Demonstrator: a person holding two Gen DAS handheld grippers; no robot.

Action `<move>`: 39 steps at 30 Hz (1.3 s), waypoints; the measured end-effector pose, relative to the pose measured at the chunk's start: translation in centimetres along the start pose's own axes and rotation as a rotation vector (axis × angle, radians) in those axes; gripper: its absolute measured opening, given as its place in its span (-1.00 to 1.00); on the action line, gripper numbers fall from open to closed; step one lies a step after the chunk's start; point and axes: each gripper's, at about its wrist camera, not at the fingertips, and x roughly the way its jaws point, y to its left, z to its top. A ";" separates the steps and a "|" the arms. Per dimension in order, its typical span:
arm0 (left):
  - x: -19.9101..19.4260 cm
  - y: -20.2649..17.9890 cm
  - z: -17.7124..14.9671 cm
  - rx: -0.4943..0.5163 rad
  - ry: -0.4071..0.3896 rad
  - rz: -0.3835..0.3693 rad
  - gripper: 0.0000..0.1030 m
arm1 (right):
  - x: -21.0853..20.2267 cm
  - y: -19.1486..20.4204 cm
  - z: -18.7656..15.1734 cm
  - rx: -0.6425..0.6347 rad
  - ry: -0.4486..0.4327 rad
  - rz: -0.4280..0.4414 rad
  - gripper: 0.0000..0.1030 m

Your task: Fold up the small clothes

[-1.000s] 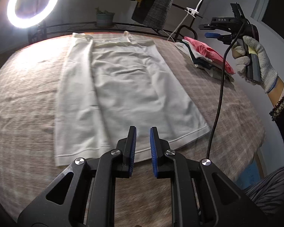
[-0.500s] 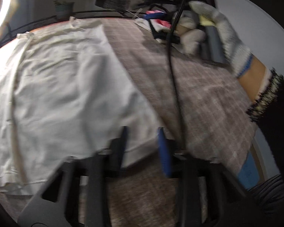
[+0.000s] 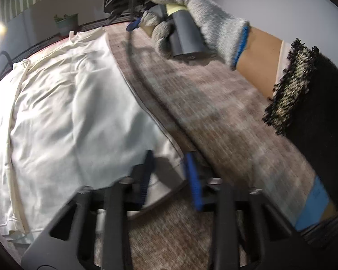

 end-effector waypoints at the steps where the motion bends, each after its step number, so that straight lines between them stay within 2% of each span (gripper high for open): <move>1: 0.1 0.3 0.1 -0.016 0.000 -0.008 -0.85 | 0.6 0.1 0.1 0.005 0.005 0.002 -0.02; 8: -0.7 1.8 0.1 -0.099 -0.001 -0.074 -0.90 | 4.2 0.7 1.1 0.044 0.032 0.010 -0.03; 10: -0.9 2.2 0.1 -0.123 -0.006 -0.086 -0.91 | 5.0 1.2 1.5 0.029 0.040 -0.011 -0.11; 12: -1.1 2.8 0.2 -0.149 -0.011 -0.099 -0.91 | 5.7 1.3 1.8 0.023 0.053 -0.019 -0.53; 13: -1.3 2.9 0.1 -0.157 -0.015 -0.102 -0.91 | 6.1 1.4 1.9 0.021 0.062 -0.022 -0.63; 14: -1.7 2.9 0.0 -0.167 -0.021 -0.107 -0.91 | 6.2 1.5 2.0 0.019 0.065 -0.027 -0.86; 15: -2.0 3.0 0.0 -0.175 -0.026 -0.111 -0.91 | 6.2 1.7 2.1 0.015 0.067 -0.031 -0.96; 22: -4.5 5.7 -0.8 -0.273 -0.072 -0.144 -0.92 | 4.8 5.1 3.2 -0.049 0.040 -0.061 -0.99; 29: -7.6 9.7 -3.0 -0.426 -0.121 -0.141 -0.92 | 4.9 11.0 3.8 -0.155 0.056 -0.155 -1.00; 34: -8.3 12.3 -4.6 -0.501 -0.127 -0.116 -0.92 | 7.3 14.9 3.1 -0.217 0.090 -0.169 -1.00; 39: -7.6 14.4 -6.0 -0.568 -0.099 -0.098 -0.92 | 11.8 17.8 1.5 -0.292 0.162 -0.219 -0.99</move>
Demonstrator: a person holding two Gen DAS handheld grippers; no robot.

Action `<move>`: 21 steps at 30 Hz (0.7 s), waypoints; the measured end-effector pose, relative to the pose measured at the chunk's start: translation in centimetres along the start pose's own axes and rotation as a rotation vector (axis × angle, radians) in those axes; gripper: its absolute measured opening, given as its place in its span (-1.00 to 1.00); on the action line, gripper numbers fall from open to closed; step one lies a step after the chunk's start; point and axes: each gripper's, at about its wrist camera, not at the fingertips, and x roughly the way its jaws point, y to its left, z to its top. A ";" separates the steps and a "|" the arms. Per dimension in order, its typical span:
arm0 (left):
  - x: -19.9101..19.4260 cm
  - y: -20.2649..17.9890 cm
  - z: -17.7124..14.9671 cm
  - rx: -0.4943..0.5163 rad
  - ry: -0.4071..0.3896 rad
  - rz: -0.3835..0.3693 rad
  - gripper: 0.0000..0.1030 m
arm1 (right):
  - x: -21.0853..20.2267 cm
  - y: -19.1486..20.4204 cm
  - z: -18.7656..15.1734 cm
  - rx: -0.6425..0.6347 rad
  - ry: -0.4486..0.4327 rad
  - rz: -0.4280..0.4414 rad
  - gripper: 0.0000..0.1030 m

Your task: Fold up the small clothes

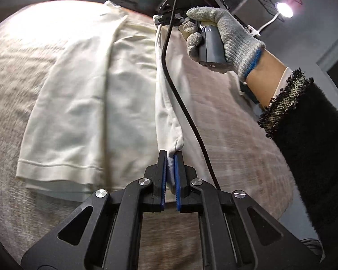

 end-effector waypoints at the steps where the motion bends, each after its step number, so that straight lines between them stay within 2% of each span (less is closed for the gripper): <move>1: 0.2 0.2 -0.1 -0.001 0.005 0.004 -0.92 | 0.9 0.7 -0.1 -0.016 0.016 -0.015 -1.00; 4: 0.6 0.4 -0.3 -0.003 0.012 0.010 -0.92 | 2.9 2.0 -0.7 -0.055 0.055 -0.051 -1.00; 6: 0.8 0.3 -0.4 0.002 0.021 0.009 -0.92 | 3.2 2.5 -0.9 -0.075 0.047 -0.073 -0.98; 10: 0.3 -0.4 -0.5 0.051 0.019 0.024 -0.91 | 2.2 2.1 -1.2 -0.068 0.051 -0.044 -0.80; 11: 0.1 -0.6 -0.2 0.061 0.018 0.024 -0.91 | 1.6 2.0 -1.3 -0.061 0.046 -0.036 -0.65; 12: -0.1 -0.7 -0.1 0.069 0.021 0.026 -0.83 | 0.5 1.8 -1.6 -0.053 0.032 -0.024 -0.61; 17: -2.2 -0.1 -0.5 0.109 0.021 0.047 -0.49 | -5.5 1.0 -3.8 -0.016 -0.030 0.034 -0.53; 21: -5.3 1.0 -1.7 0.157 0.009 0.073 -0.47 | -11.2 -0.2 -6.7 0.027 -0.081 0.066 -0.48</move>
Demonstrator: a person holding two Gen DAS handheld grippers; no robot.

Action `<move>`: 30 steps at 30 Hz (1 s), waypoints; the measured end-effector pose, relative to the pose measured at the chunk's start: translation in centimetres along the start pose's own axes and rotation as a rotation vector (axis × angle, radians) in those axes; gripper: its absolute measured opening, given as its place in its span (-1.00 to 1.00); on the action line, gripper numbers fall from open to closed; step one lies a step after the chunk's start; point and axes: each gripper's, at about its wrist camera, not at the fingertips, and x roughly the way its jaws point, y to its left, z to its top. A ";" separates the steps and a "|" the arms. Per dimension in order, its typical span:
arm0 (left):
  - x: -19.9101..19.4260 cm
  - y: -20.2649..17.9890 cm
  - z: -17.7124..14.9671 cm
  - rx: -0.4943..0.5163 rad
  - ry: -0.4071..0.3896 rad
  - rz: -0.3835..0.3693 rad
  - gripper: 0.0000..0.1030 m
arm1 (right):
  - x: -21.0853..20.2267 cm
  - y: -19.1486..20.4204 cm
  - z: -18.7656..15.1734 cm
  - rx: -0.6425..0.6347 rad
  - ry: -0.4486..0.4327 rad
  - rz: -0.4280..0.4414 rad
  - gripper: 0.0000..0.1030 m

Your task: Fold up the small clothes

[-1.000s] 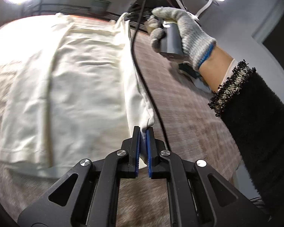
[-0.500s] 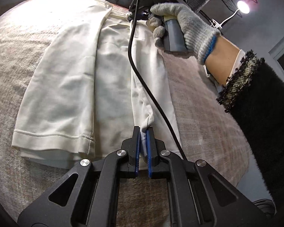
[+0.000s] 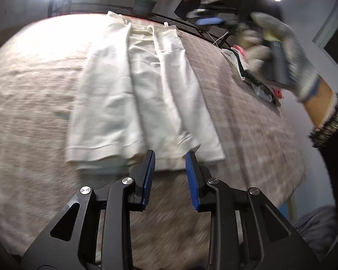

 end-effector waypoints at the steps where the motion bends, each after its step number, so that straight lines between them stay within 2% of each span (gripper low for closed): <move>1: -0.6 0.4 -0.3 0.014 0.000 0.010 -0.47 | -2.0 -0.3 -0.9 0.015 -0.018 0.015 -0.47; 3: -1.8 1.5 -0.8 0.024 0.003 0.028 -0.47 | -5.0 -0.6 -2.0 0.036 -0.042 0.038 -0.45; 7: -3.5 4.8 -0.5 -0.035 -0.009 0.073 -0.46 | -10.1 -1.0 -5.3 0.069 -0.066 0.064 -0.34; 11: -4.0 8.0 0.7 -0.130 0.005 0.081 -0.46 | -12.1 -0.5 -10.4 0.083 -0.015 0.071 -0.27; 15: -2.0 10.2 1.6 -0.191 0.065 0.084 -0.45 | -10.6 0.0 -15.9 0.128 0.083 0.094 -0.27; 17: -1.0 11.2 1.6 -0.225 0.092 0.093 -0.38 | -8.7 0.5 -18.2 0.118 0.143 0.062 -0.27; 19: -0.2 11.8 1.3 -0.257 0.117 0.082 -0.32 | -7.0 0.8 -19.7 0.113 0.195 0.033 -0.27; 22: -0.1 11.9 1.1 -0.263 0.113 0.071 -0.28 | -4.9 1.5 -20.9 0.091 0.254 0.041 -0.27; 26: 0.3 11.5 1.2 -0.258 0.127 0.044 -0.27 | -3.9 1.9 -21.8 0.106 0.278 0.081 -0.26; 28: 0.4 11.5 1.2 -0.257 0.135 0.028 -0.27 | -4.0 2.0 -22.2 0.123 0.261 0.099 -0.26; 30: 0.6 11.5 1.4 -0.270 0.144 0.011 -0.29 | -3.8 1.9 -22.7 0.152 0.261 0.150 -0.30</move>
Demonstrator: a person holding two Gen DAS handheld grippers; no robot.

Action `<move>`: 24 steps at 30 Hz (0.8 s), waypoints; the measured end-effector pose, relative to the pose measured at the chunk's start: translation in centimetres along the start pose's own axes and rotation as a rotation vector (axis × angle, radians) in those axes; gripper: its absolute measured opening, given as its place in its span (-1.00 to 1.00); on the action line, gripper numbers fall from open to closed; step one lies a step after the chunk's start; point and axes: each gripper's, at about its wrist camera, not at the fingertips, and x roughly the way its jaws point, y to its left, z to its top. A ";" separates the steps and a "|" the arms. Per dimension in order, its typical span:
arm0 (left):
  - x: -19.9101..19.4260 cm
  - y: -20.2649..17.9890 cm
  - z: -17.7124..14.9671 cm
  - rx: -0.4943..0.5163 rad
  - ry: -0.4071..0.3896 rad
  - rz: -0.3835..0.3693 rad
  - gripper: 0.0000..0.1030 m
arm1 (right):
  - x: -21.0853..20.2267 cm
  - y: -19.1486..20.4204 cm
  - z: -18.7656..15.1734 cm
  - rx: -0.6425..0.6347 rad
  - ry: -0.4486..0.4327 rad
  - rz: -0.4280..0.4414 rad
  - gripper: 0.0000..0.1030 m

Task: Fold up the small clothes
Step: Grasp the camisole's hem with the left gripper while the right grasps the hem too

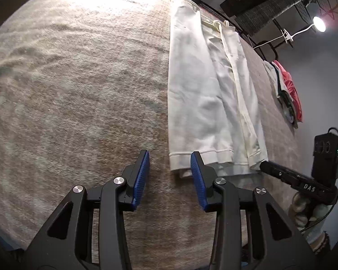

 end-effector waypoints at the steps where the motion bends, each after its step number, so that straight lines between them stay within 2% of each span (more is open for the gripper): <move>1: 0.2 0.0 0.1 -0.005 0.009 -0.012 -0.45 | 0.1 -0.2 -0.1 0.015 0.000 0.026 -0.30; 2: 0.4 0.0 0.2 -0.006 0.022 -0.022 -0.57 | 0.0 -0.4 -0.5 0.016 -0.004 0.032 -0.31; 3: 0.7 -0.1 0.2 -0.004 0.036 -0.028 -0.79 | 0.0 -0.5 -0.4 0.011 -0.006 0.039 -0.46; 4: 1.0 -0.2 0.2 0.000 0.041 -0.030 -0.89 | 0.0 -0.5 -0.3 0.009 -0.006 0.047 -0.58; 5: 1.1 -0.4 0.2 0.003 0.037 -0.027 -0.90 | 0.0 -0.7 -0.2 0.022 -0.003 0.069 -0.83; 6: 1.2 -0.4 0.4 0.002 0.033 -0.031 -0.94 | 0.2 -1.0 -0.1 0.046 0.006 0.102 -0.92; 12: -0.6 0.1 0.5 -0.053 0.016 -0.090 -0.96 | -1.6 -2.0 -0.1 0.117 -0.043 0.186 -0.96; 15: -2.3 -0.1 -0.1 -0.016 0.002 -0.098 -0.96 | -3.6 -1.7 -0.6 0.121 -0.076 0.222 -0.97; 17: -2.7 -0.5 -0.8 0.026 -0.001 -0.070 -0.96 | -4.4 -1.3 -1.2 0.101 -0.082 0.221 -0.97; 19: -2.2 -0.5 -1.1 0.048 0.014 -0.045 -0.96 | -3.9 -1.0 -1.9 0.080 -0.061 0.193 -0.97; 21: -1.2 -0.1 -1.2 0.029 0.042 -0.025 -0.96 | -2.3 -1.0 -2.2 0.080 -0.009 0.147 -0.97; 24: -1.0 0.2 -1.0 -0.002 0.051 -0.037 -0.96 | -0.7 -1.5 -2.2 0.115 0.042 0.133 -0.97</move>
